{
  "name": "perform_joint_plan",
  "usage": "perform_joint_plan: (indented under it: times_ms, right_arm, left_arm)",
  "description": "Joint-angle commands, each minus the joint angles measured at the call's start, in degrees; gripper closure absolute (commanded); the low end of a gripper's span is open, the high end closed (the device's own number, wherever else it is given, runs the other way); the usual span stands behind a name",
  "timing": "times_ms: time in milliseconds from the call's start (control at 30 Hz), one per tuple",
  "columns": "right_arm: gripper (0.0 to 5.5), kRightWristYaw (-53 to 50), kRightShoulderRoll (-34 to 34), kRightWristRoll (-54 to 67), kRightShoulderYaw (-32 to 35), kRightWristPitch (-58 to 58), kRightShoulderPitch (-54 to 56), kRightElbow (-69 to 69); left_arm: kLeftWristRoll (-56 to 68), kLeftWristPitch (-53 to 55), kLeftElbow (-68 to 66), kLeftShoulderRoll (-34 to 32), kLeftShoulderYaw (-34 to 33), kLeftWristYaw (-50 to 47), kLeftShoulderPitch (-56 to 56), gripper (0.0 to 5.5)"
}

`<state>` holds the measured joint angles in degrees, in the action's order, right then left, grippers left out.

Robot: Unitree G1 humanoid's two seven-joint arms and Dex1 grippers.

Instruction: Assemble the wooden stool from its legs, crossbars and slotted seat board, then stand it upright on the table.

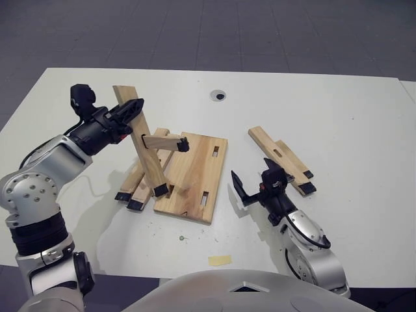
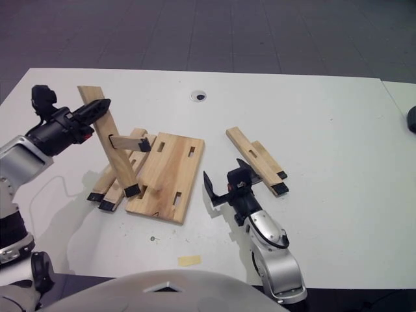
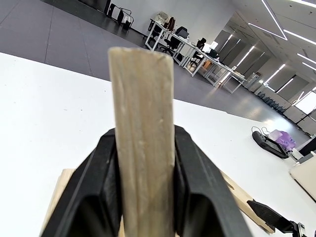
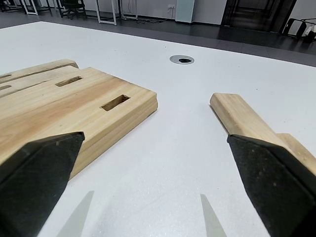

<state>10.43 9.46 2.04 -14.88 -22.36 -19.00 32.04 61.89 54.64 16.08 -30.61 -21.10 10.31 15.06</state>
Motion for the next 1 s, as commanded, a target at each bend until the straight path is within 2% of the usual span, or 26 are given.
perform_joint_plan:
  times_ms: [33,267,367,467,567,733,867,1000]
  right_arm:
    - [0.10,2.6,-0.7,2.2,-1.5,-0.3,3.5,-0.4]
    - [0.10,4.9,0.0,3.4,-0.1,-0.6,8.3,-2.7]
    - [0.10,11.5,0.7,9.1,-1.6,-3.3,11.2,-3.8]
    - [0.10,20.7,4.9,12.6,-4.3,-5.4,15.4,-5.2]
    - [0.10,28.1,9.5,16.4,-2.9,-7.9,18.7,-7.2]
    - [0.10,40.0,19.0,12.2,-7.2,-6.0,26.5,-18.1]
    - [0.10,40.1,17.6,6.3,-9.5,-1.2,33.8,-32.5]
    - [0.10,33.9,14.7,3.3,-7.4,1.5,36.9,-42.7]
  left_arm:
    - [-6.6,-2.2,-1.7,2.5,5.9,-0.3,0.2,4.46]
    - [-11.1,-6.4,-4.2,8.2,10.2,-0.4,1.8,4.46]
    - [-12.7,-7.9,-4.6,10.1,10.8,-0.8,3.3,4.46]
    - [-13.0,-8.6,-5.7,10.7,9.8,-0.6,7.8,4.46]
    - [-11.8,-9.0,-8.0,10.3,7.5,-0.1,15.0,4.46]
    - [-6.6,-9.1,-11.4,11.3,1.2,-2.2,26.6,4.46]
    - [-6.5,-9.1,-11.7,12.1,1.6,-1.9,28.5,4.46]
    - [-7.3,-8.7,-10.0,12.8,3.1,-2.0,26.3,4.46]
